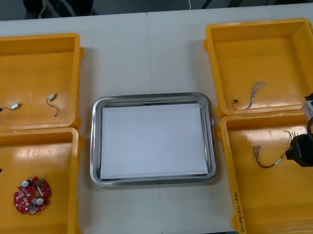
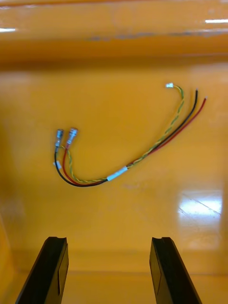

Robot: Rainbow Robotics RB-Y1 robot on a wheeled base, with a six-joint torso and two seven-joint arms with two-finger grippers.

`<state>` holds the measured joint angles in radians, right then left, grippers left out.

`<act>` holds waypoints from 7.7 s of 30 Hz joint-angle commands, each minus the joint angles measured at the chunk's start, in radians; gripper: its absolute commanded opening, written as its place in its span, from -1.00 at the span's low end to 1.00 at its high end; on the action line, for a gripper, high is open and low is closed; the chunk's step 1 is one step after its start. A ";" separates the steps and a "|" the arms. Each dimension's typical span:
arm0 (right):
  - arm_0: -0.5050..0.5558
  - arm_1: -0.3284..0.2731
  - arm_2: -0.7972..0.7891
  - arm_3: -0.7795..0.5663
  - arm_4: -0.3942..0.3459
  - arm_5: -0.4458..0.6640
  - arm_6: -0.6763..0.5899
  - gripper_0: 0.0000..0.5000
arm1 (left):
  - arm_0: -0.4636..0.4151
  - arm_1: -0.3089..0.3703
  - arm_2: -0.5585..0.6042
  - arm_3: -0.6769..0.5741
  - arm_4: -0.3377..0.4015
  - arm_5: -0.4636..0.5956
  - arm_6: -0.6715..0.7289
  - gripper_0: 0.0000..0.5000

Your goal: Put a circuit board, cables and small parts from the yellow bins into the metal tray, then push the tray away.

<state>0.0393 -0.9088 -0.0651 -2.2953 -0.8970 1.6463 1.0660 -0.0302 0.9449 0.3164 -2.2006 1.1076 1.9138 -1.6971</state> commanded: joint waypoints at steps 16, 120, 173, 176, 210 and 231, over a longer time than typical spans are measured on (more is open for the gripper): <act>-0.056 0.030 -0.007 0.117 0.007 0.004 -0.480 1.00 | -0.036 -0.199 -0.019 -0.001 -0.155 0.006 -0.566 1.00; -0.007 0.110 0.171 0.350 0.102 -0.335 -0.772 -1.00 | 0.107 -0.408 -0.220 0.174 -0.525 -0.279 -0.785 1.00; -0.239 0.007 0.320 -0.179 -0.056 0.063 -0.373 -1.00 | 0.061 -0.382 0.147 -0.080 -0.330 0.006 -0.576 -0.97; -0.251 0.005 0.327 -0.177 -0.060 0.069 -0.360 -1.00 | 0.053 -0.359 0.150 -0.087 -0.299 0.006 -0.500 -0.97; -0.277 0.005 0.358 -0.158 -0.022 0.099 -0.317 -1.00 | -0.272 -0.146 -0.060 -0.097 -0.114 0.006 0.459 -0.95; -0.277 0.007 0.358 -0.159 -0.013 0.099 -0.325 -1.00 | -0.498 -0.202 -0.477 -0.096 -0.247 0.006 0.861 -0.94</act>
<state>-0.2148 -0.8675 0.2789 -2.4415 -0.9199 1.7396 0.7297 -0.4669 0.7580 -0.1326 -2.2701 0.8975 1.9127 -0.8318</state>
